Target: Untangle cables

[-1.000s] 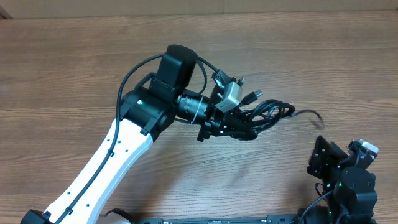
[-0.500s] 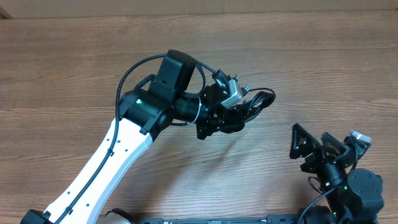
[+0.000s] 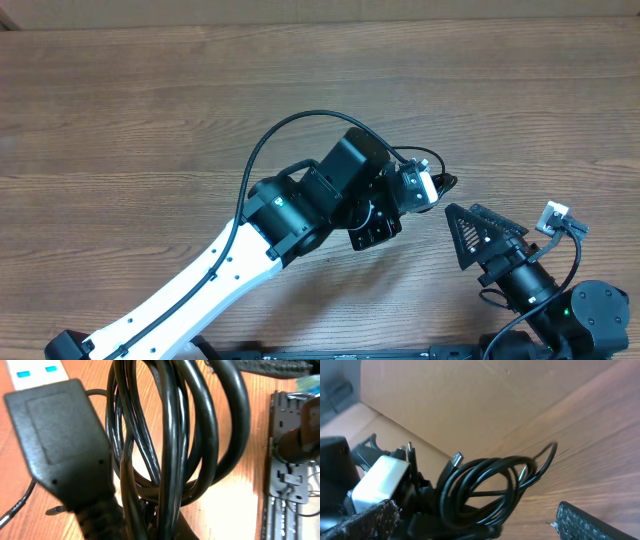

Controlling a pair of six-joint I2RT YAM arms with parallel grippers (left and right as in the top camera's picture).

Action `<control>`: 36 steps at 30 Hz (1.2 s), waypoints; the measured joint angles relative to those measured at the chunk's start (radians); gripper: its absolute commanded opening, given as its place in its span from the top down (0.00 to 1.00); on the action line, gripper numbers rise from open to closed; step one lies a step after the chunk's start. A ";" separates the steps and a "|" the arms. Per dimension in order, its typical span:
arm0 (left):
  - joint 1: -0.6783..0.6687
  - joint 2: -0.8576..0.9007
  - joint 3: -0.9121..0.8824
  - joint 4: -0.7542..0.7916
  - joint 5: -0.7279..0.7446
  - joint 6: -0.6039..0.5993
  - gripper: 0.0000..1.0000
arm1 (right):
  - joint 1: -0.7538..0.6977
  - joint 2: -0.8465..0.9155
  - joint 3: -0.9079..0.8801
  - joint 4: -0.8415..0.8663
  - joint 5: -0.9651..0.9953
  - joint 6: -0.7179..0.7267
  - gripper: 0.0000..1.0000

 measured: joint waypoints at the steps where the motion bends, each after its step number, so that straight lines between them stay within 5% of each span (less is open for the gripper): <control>1: -0.008 0.000 0.000 0.003 -0.015 0.000 0.96 | 0.000 0.000 0.000 0.001 -0.004 0.023 0.00; 6: -0.054 0.000 0.000 0.017 -0.060 0.037 0.96 | -0.001 0.000 0.000 0.005 -0.023 0.121 0.01; 10: -0.091 0.000 0.000 0.018 -0.099 0.065 0.96 | -0.006 0.000 0.000 0.004 -0.022 0.149 0.21; 20: -0.101 0.000 0.000 0.020 -0.072 0.129 0.96 | -0.006 0.000 0.000 -0.040 -0.021 0.241 0.26; 26: -0.101 0.000 0.000 0.019 -0.020 0.208 0.96 | -0.006 0.000 0.000 -0.041 -0.018 0.262 0.51; 32: -0.101 0.000 0.000 0.033 -0.022 0.248 0.96 | -0.006 0.000 0.000 -0.042 -0.011 0.276 0.94; 36: -0.100 0.001 0.000 0.064 -0.034 0.256 0.89 | -0.006 0.000 0.000 -0.039 -0.002 0.278 0.96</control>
